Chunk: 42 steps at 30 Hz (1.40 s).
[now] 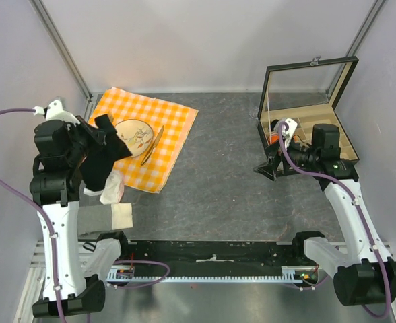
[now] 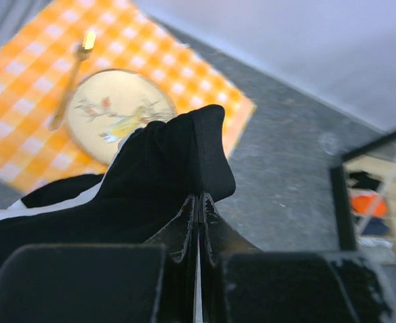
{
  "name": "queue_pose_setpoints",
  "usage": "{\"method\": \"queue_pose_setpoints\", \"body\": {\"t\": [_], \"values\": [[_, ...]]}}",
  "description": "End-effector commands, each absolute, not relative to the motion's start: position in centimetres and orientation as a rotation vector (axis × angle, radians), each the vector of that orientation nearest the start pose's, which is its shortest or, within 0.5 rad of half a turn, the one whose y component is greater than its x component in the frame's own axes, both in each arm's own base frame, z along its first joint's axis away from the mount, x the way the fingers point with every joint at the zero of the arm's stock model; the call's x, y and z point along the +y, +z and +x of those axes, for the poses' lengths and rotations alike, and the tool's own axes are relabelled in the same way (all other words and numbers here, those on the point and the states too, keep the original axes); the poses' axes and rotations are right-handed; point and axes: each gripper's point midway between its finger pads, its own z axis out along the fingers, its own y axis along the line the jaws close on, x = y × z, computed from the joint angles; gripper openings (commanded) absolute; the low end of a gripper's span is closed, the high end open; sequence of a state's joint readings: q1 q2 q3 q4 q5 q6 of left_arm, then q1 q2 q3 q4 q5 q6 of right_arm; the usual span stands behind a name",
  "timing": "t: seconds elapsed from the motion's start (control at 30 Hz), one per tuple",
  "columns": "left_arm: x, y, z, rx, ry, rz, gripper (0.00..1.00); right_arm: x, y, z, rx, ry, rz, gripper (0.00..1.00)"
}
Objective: Roll the underwear
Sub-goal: Pick up the underwear from the corner of the board, then place the underwear at the center of the board.
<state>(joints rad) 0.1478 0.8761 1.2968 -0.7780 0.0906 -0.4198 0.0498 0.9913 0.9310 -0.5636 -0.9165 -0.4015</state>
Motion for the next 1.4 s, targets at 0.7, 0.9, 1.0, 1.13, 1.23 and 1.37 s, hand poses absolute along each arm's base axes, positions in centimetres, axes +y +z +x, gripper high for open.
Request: {"method": "queue_pose_setpoints", "body": {"t": [0.7,0.9,1.0,1.13,1.23,1.37], "values": [[-29.6,40.3,21.6,1.848,-1.156,0.270,0.02,14.4,28.8,23.1,1.661,0.711,-1.025,0.98],[-33.7,28.0,24.5,2.105,-1.091,0.235,0.02,13.6,26.5,23.4,1.728,0.672,-1.007,0.98],[-34.6,22.7,25.2,2.226,-1.020,0.251,0.10,13.4,25.2,23.6,1.762,0.666,-1.004,0.98],[-33.4,21.5,26.0,2.219,-0.899,0.291,0.62,12.9,24.1,24.0,1.801,0.638,-0.995,0.98],[-31.4,23.7,25.9,2.118,-0.838,0.325,0.75,12.5,24.0,24.5,1.821,0.606,-0.974,0.98],[-27.9,26.6,25.0,2.019,-0.739,0.349,0.84,12.3,24.9,25.5,1.817,0.580,-0.925,0.98]]}}
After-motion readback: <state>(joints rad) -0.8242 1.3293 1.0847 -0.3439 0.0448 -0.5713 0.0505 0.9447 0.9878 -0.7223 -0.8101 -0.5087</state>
